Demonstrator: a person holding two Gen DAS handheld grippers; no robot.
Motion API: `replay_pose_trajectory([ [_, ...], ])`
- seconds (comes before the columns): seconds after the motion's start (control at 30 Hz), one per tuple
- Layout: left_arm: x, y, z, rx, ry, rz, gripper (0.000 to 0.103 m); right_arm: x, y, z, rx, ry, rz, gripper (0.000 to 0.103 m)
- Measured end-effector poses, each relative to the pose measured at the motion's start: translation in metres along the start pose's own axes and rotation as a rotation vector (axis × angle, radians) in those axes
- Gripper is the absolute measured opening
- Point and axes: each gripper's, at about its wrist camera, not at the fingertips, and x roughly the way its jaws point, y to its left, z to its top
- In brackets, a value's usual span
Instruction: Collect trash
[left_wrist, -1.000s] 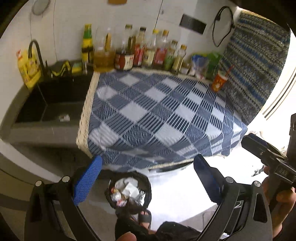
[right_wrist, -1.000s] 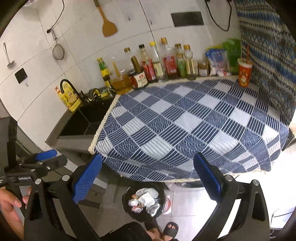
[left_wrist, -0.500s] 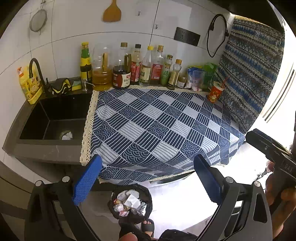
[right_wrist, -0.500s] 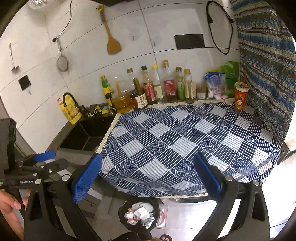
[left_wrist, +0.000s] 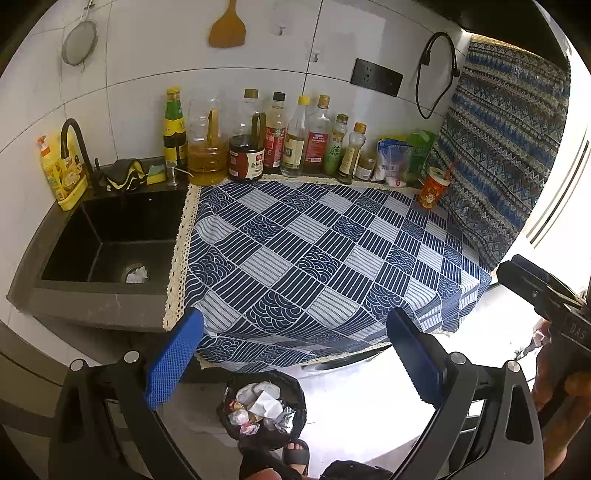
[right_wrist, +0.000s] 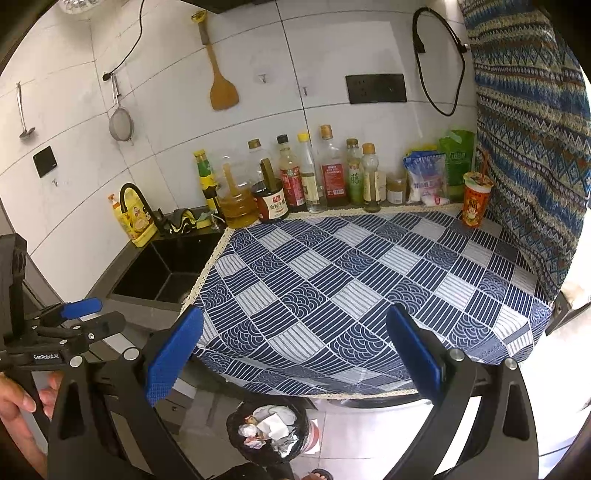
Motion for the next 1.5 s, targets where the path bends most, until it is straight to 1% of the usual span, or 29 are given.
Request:
replay_pose_trajectory([
  [0.3,0.000,-0.001,-0.003,0.003,0.005,-0.001,0.096,0.004,0.001,-0.005,-0.007,0.028,-0.004,0.098],
  [0.6,0.002,-0.003,-0.003,0.007,0.013,-0.022,0.096,0.006,-0.004,-0.007,0.001,0.038,-0.006,0.098],
  [1.0,0.007,-0.003,-0.002,0.005,0.029,-0.002,0.096,0.007,-0.007,-0.006,0.000,0.038,-0.003,0.098],
  [1.5,0.005,-0.006,0.001,0.006,0.017,-0.016,0.096,0.011,-0.011,-0.005,0.011,0.043,0.001,0.098],
])
